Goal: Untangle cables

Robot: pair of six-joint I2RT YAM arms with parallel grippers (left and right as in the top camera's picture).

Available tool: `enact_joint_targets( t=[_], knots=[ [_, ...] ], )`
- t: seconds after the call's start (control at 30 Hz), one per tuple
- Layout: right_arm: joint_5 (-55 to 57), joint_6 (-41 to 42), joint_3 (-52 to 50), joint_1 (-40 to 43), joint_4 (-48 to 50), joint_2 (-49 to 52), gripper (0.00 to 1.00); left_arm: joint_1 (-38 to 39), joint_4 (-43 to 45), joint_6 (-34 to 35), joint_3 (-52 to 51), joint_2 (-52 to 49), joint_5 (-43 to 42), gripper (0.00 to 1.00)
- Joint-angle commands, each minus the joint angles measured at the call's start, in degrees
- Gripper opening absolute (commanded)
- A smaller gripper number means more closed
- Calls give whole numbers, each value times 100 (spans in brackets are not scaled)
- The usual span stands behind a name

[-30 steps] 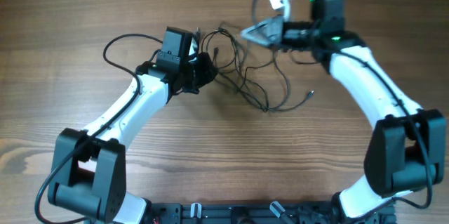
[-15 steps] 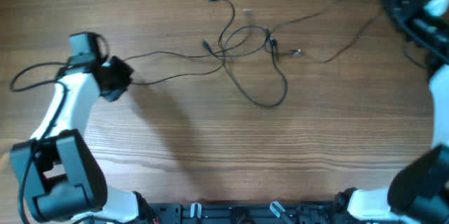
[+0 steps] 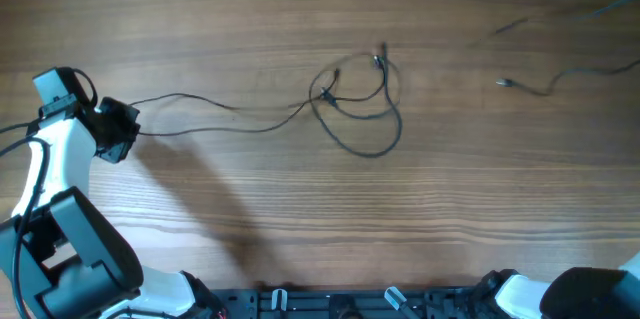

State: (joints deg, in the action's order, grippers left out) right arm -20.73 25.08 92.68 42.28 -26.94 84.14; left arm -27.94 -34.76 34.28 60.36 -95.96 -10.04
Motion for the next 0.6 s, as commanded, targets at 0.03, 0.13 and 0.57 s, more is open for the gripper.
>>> enact_joint_targets(
  t=[0.03, 0.13, 0.57],
  knots=[
    [1088, -354, 730, 498, 299, -142, 4, -83, -59, -129, 35, -48, 295, 4],
    [1351, -850, 800, 691, 516, -79, 5, -76, -74, -129, 35, -48, 289, 4],
    [2671, -1716, 796, 1054, -457, 2258, 5, -68, -433, -127, 35, -48, -264, 4]
  ],
)
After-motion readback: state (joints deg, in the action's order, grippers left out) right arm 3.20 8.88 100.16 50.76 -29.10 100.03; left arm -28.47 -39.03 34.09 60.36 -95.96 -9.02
